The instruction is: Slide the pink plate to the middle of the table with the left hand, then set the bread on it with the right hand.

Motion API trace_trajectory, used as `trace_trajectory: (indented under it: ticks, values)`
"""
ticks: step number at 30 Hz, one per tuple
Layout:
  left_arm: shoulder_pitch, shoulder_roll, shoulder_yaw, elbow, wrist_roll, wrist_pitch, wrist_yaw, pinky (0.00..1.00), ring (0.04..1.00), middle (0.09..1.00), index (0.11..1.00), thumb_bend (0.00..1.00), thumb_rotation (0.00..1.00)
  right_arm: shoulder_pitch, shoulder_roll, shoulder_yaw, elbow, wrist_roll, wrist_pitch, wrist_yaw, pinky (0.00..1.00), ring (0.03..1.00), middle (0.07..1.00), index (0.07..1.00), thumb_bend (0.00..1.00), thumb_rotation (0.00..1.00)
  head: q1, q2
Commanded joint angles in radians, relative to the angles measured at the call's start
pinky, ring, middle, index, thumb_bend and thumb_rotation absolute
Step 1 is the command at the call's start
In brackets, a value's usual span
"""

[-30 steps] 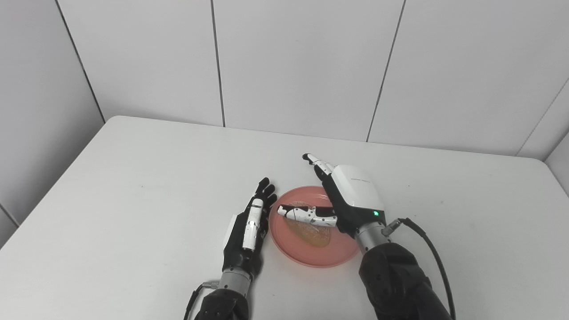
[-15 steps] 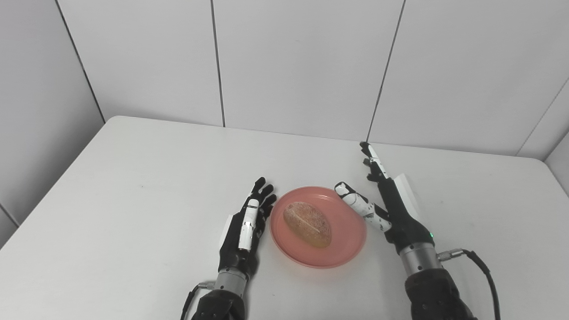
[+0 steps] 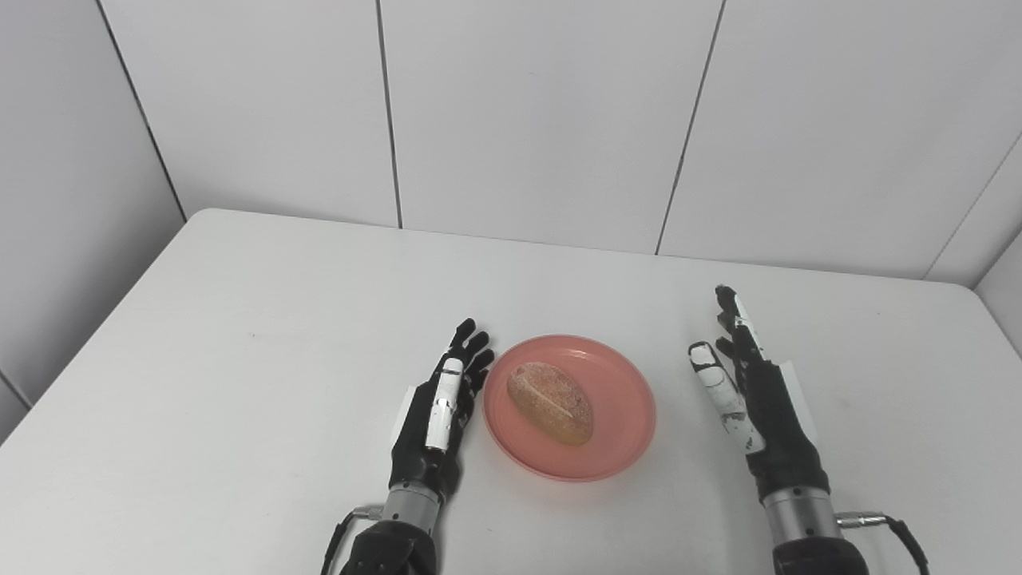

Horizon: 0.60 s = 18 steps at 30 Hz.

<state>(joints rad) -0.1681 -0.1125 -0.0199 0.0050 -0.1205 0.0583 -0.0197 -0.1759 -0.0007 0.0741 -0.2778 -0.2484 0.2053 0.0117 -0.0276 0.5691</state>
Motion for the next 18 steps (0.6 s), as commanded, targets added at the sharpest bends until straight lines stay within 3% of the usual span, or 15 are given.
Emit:
trace_trajectory:
  ticks: [1, 11, 18]
  values:
    - [0.007, 0.004, 0.003, -0.018, -0.005, -0.013, -0.006, 0.95, 0.933, 0.943, 0.930, 0.43, 1.00, -0.020, 0.009, -0.007, 0.000, 0.042, -0.075, -0.005, 0.96, 1.000, 1.000, 0.998, 0.63, 1.00, 0.002, 0.002]
    - [0.016, 0.002, 0.000, -0.034, 0.000, -0.010, 0.000, 0.97, 0.952, 0.960, 0.950, 0.41, 1.00, -0.002, 0.027, -0.026, 0.035, 0.199, -0.063, 0.020, 1.00, 1.000, 1.000, 1.000, 0.48, 1.00, -0.004, 0.007]
    - [0.017, 0.001, -0.004, -0.047, 0.002, 0.002, 0.000, 1.00, 0.978, 0.987, 0.976, 0.39, 1.00, 0.018, 0.044, -0.031, 0.047, 0.249, -0.069, 0.014, 1.00, 1.000, 1.000, 1.000, 0.39, 1.00, -0.003, 0.013]
